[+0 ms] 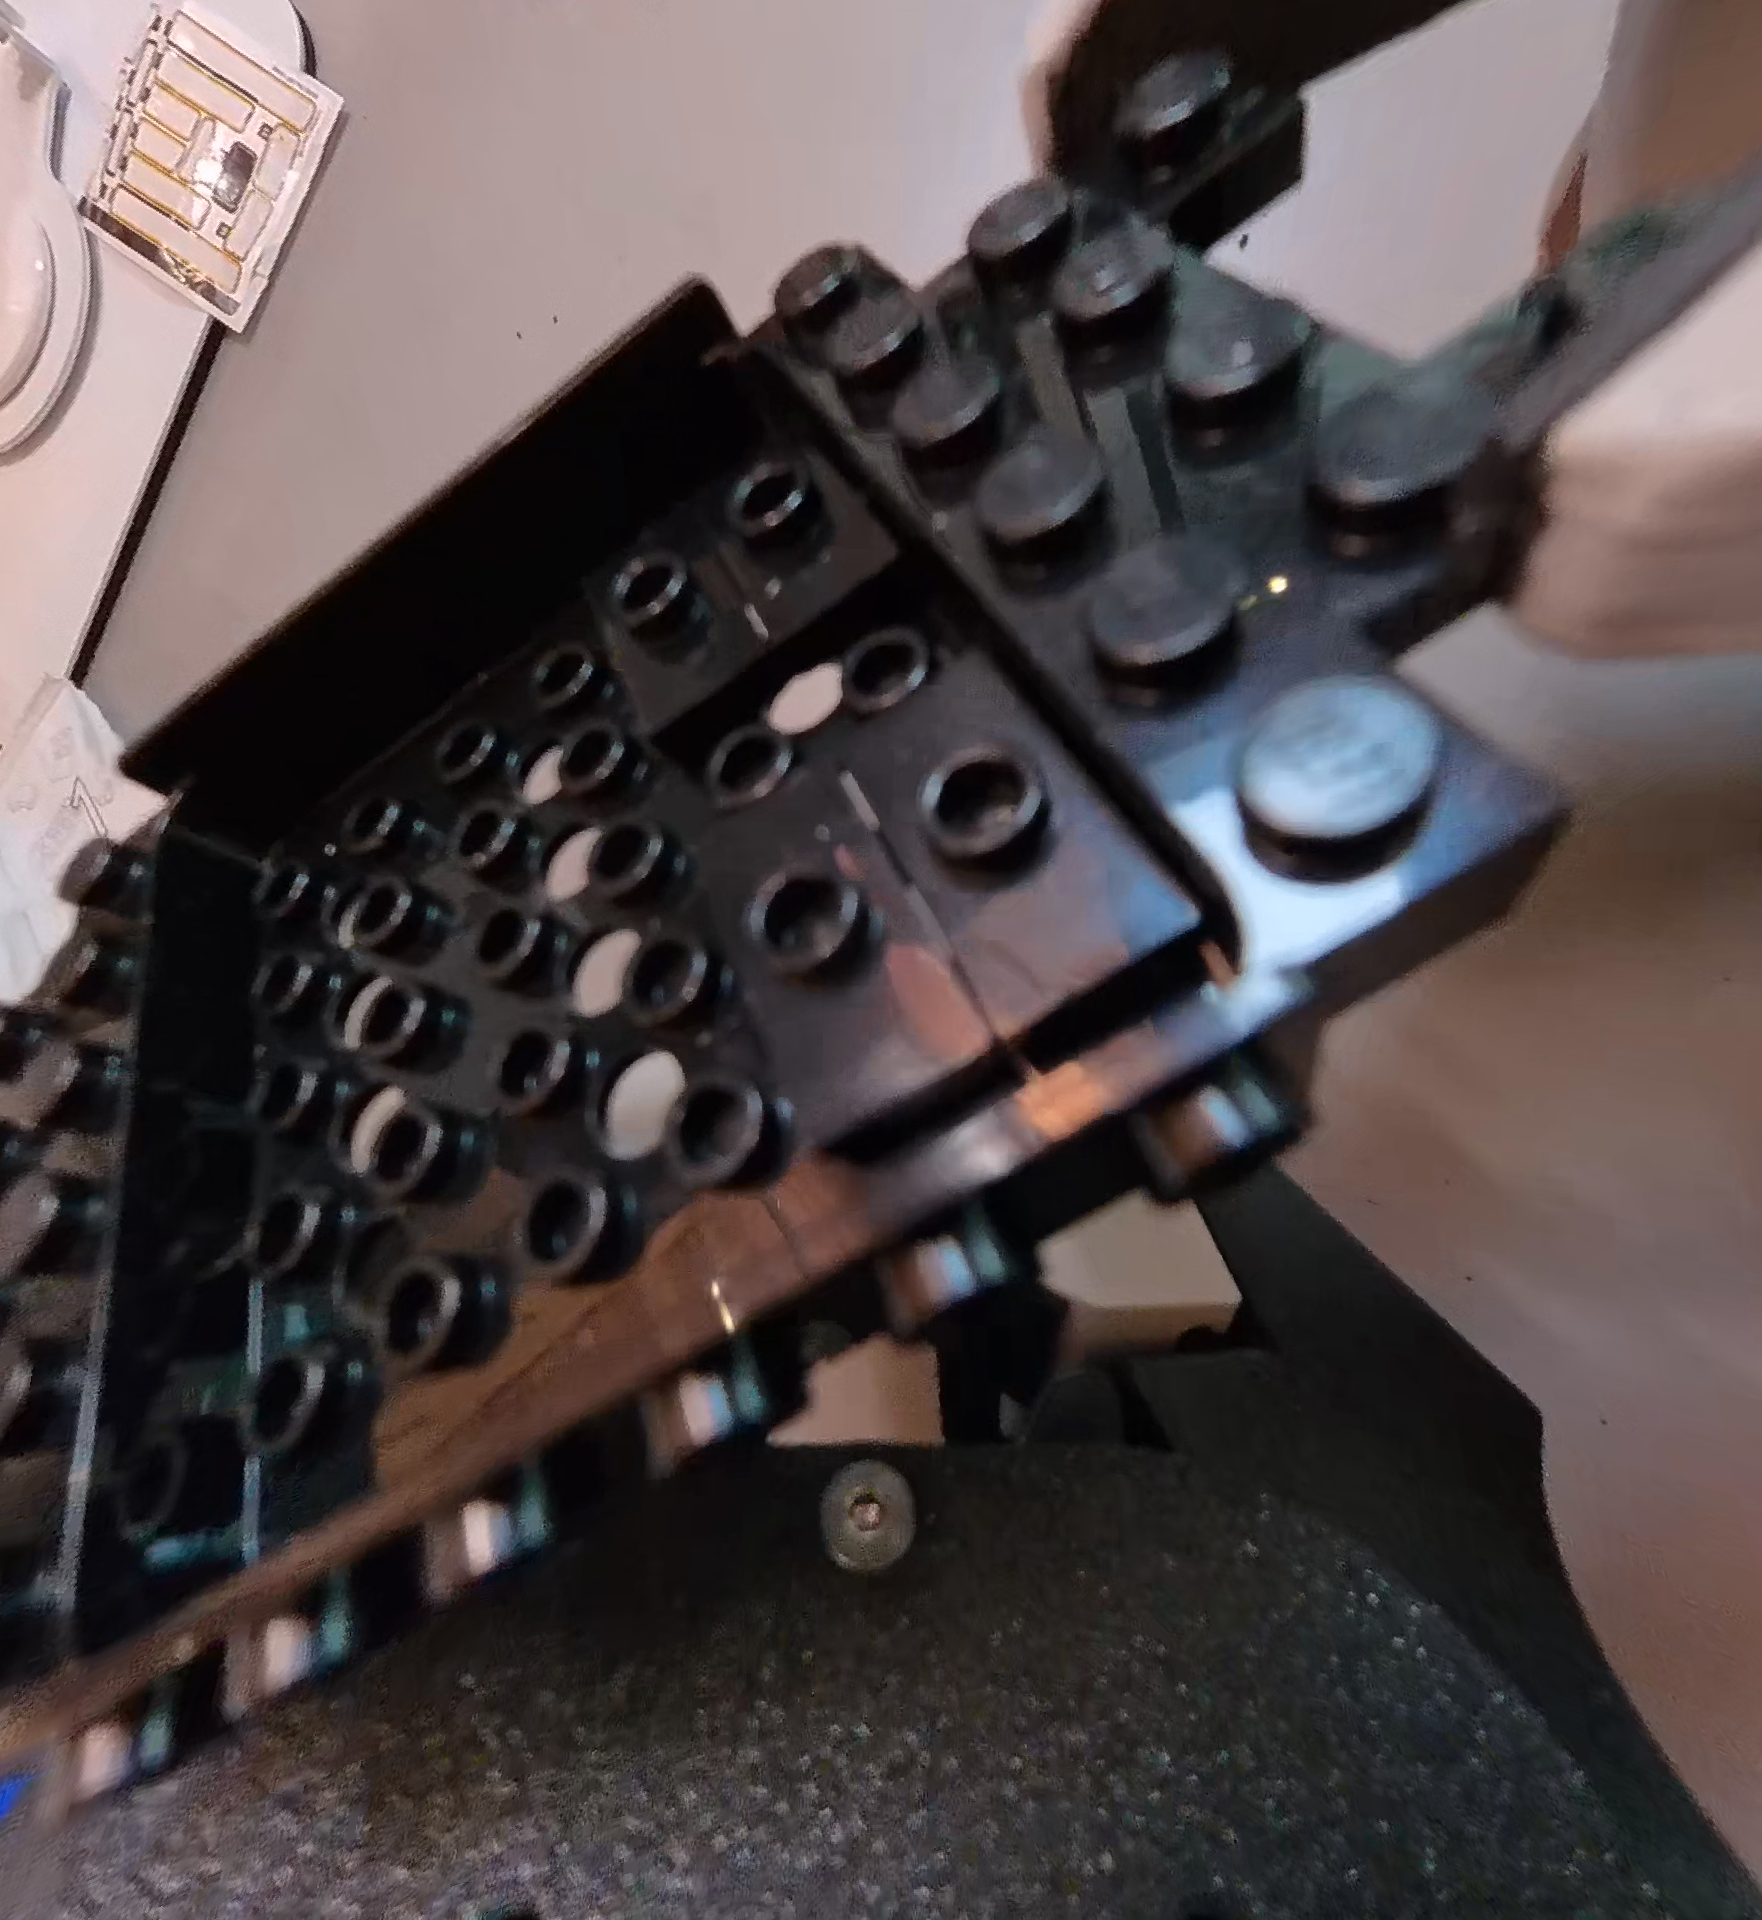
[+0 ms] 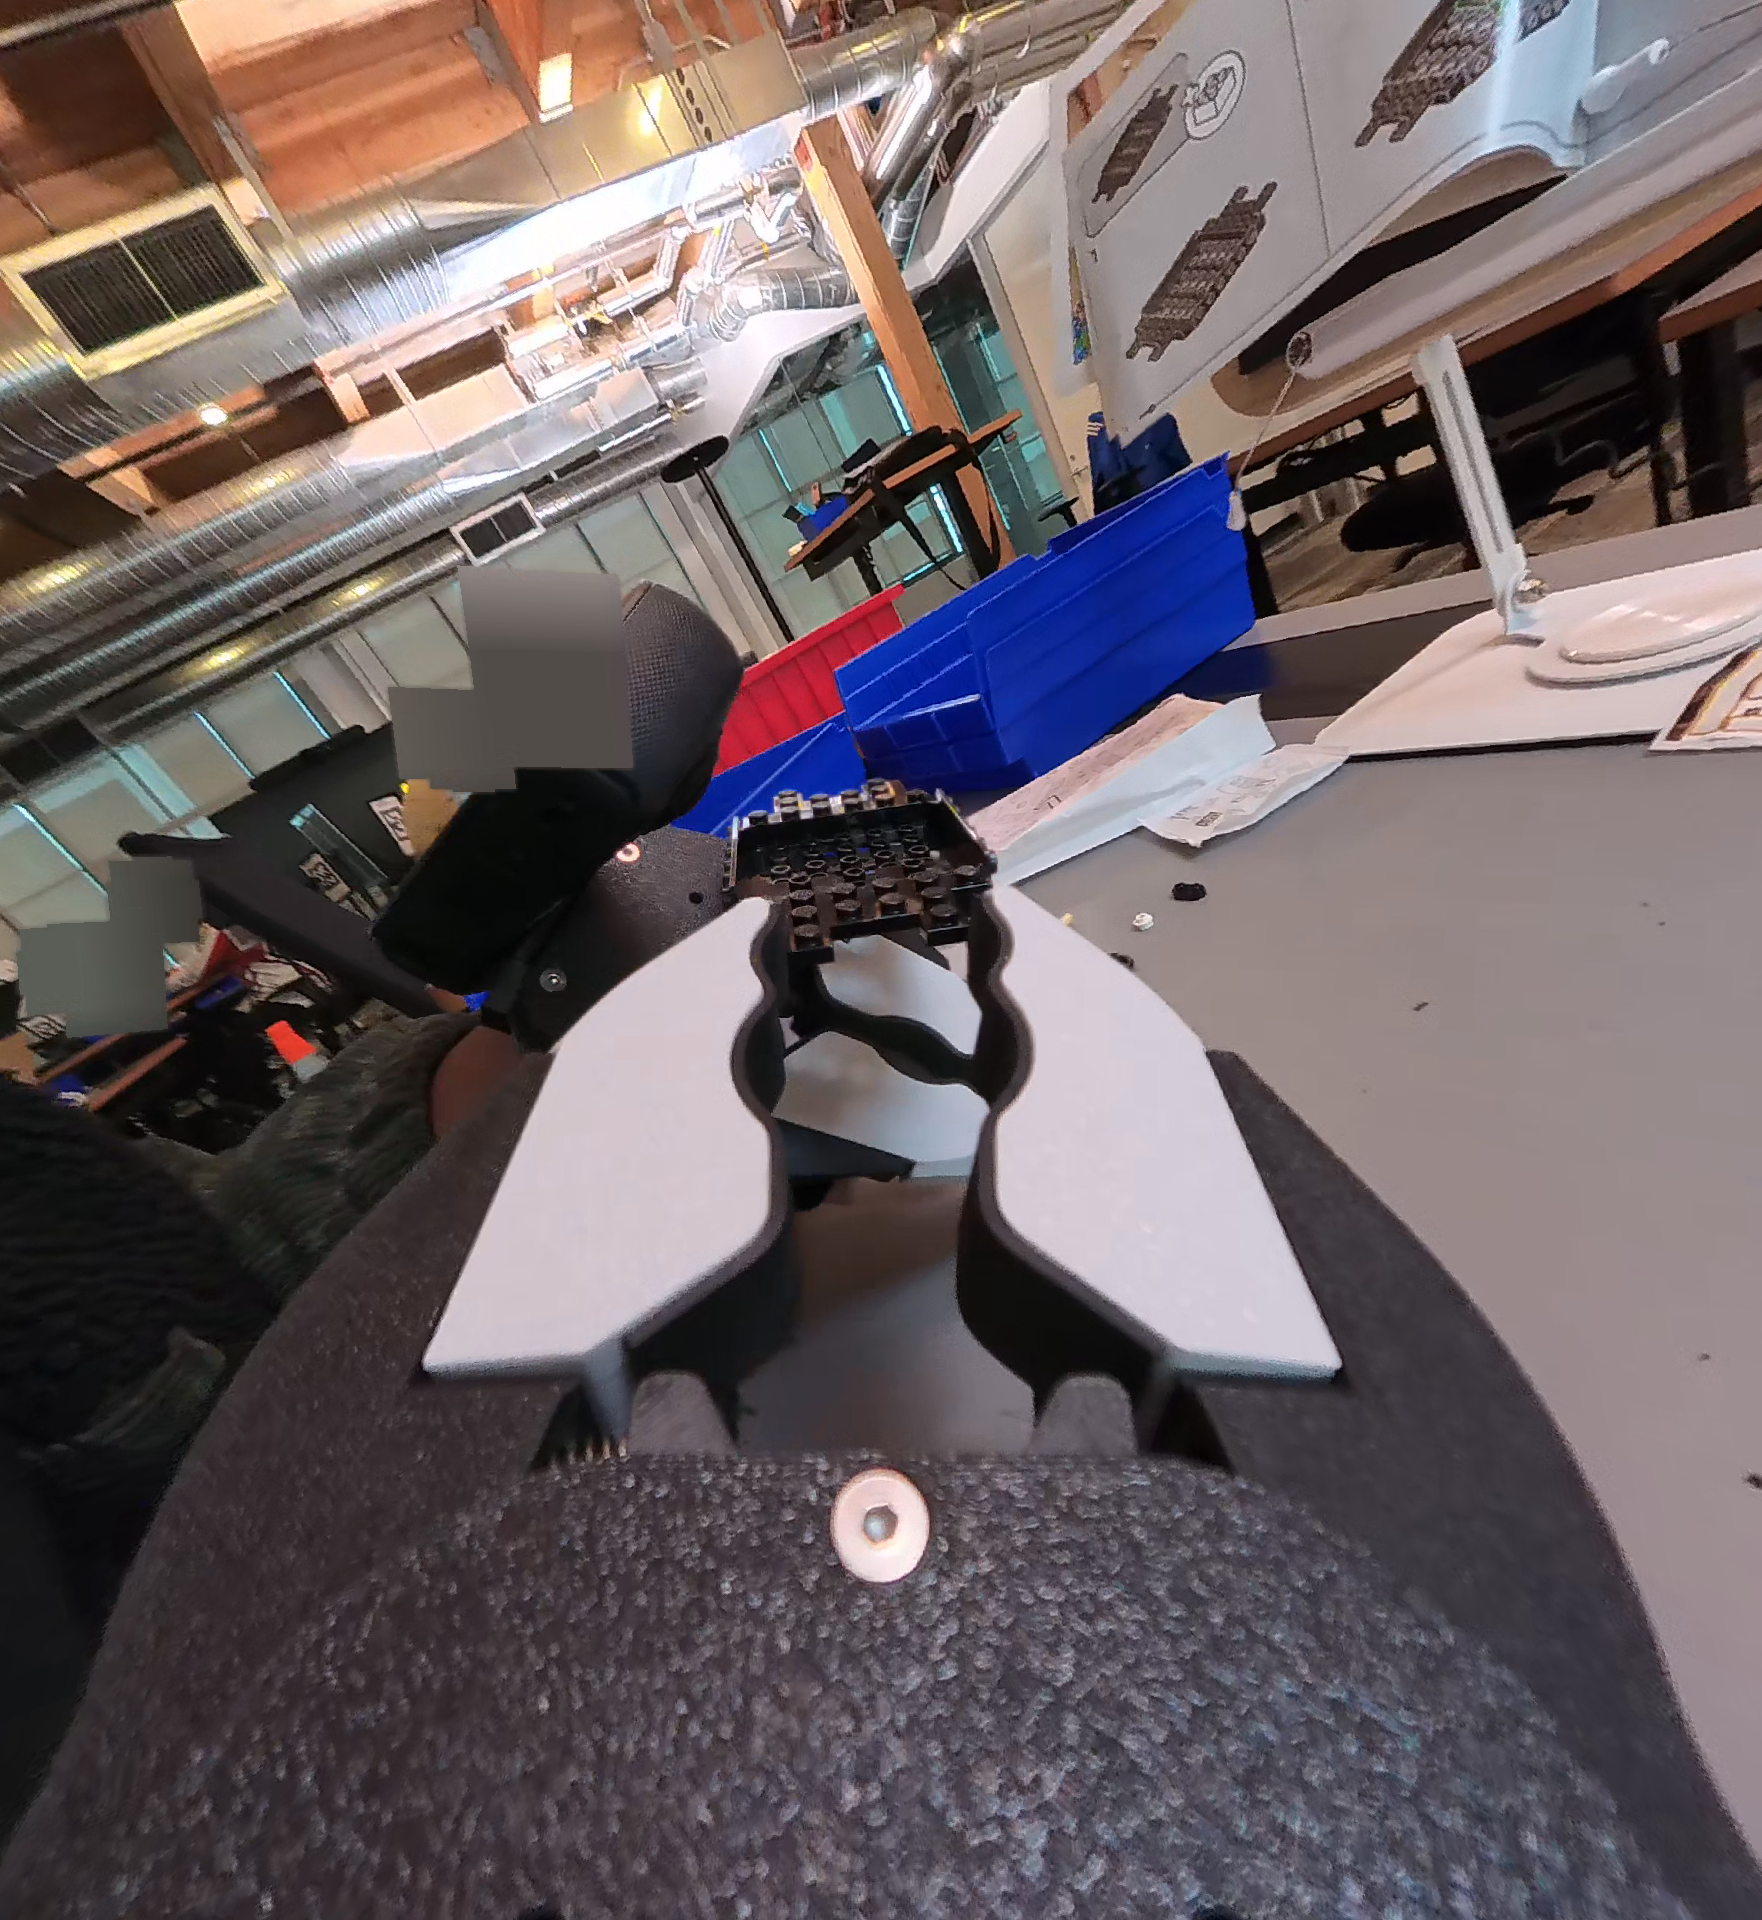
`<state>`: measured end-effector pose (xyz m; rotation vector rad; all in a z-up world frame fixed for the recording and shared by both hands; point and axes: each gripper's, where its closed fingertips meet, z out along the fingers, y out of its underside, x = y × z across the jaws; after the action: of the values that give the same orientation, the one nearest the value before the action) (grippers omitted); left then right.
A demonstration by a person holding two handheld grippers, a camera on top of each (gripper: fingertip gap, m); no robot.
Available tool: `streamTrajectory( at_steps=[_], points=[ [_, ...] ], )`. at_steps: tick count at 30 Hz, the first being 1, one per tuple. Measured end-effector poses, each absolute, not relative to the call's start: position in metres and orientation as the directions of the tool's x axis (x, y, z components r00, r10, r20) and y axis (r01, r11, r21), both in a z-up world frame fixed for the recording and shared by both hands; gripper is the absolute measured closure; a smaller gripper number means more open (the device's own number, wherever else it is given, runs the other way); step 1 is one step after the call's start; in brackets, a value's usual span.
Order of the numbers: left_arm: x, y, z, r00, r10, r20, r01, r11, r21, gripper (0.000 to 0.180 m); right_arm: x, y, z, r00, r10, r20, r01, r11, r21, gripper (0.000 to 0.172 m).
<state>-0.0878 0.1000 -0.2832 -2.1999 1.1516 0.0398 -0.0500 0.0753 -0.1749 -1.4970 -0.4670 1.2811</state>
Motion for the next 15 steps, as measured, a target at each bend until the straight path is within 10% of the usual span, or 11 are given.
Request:
streamTrajectory(
  at_steps=[15],
  points=[
    [-0.0894,0.1011,-0.2835,0.621,-0.72,-0.31,-0.742,-0.412,-0.529,0.149,-0.0481,0.0762,-0.1753,0.488,0.822,-0.294,-0.213,-0.215,-0.953,0.138]
  ],
)
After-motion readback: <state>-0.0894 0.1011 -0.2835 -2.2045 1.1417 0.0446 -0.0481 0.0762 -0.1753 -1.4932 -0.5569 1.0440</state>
